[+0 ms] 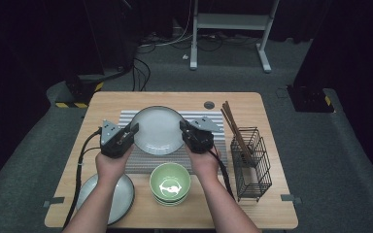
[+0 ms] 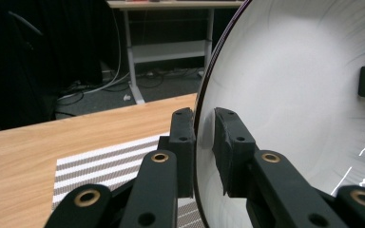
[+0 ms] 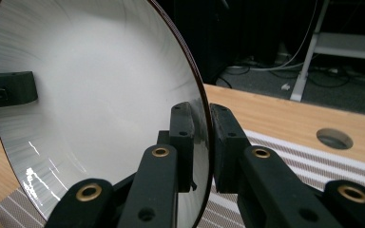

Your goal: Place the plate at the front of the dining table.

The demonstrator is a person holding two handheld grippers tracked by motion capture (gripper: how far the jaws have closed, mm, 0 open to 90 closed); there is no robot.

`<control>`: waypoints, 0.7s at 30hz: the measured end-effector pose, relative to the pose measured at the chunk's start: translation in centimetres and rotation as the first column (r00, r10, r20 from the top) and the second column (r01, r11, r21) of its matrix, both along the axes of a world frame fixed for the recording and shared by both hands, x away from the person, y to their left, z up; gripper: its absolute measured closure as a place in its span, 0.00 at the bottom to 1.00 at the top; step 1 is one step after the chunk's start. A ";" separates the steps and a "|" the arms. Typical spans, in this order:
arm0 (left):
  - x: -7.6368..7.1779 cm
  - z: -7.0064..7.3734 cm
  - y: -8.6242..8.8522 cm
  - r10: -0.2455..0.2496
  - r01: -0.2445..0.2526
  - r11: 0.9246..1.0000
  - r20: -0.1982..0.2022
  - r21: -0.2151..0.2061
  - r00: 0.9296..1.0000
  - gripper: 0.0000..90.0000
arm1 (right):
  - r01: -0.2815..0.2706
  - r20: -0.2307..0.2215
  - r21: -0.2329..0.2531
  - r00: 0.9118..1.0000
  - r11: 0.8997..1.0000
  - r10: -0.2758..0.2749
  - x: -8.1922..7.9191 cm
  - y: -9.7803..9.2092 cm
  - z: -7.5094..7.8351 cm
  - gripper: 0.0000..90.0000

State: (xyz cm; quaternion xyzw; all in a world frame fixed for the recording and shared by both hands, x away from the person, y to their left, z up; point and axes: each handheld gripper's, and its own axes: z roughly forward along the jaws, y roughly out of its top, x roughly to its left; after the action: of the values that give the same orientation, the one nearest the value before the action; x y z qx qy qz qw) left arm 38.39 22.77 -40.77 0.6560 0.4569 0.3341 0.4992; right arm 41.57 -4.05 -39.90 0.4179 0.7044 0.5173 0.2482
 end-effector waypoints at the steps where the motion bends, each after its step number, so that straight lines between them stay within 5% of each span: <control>1: 0.0 -0.1 0.0 -0.001 0.001 1.000 -0.002 0.004 1.000 0.87 | -0.001 -0.001 -0.001 1.000 1.000 0.001 0.0 0.0 -0.1 0.90; 21: 1.1 -2.7 -0.8 0.003 -0.001 1.000 -0.103 0.025 0.995 0.87 | 0.008 -0.059 -0.010 0.998 1.000 -0.008 0.8 -0.5 -3.2 0.90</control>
State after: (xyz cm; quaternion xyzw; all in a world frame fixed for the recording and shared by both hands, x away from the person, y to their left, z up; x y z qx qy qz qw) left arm 39.49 21.98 -43.52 0.6781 0.4785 0.3060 0.4664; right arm 42.38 -4.59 -43.08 0.4345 0.7125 0.5001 0.2313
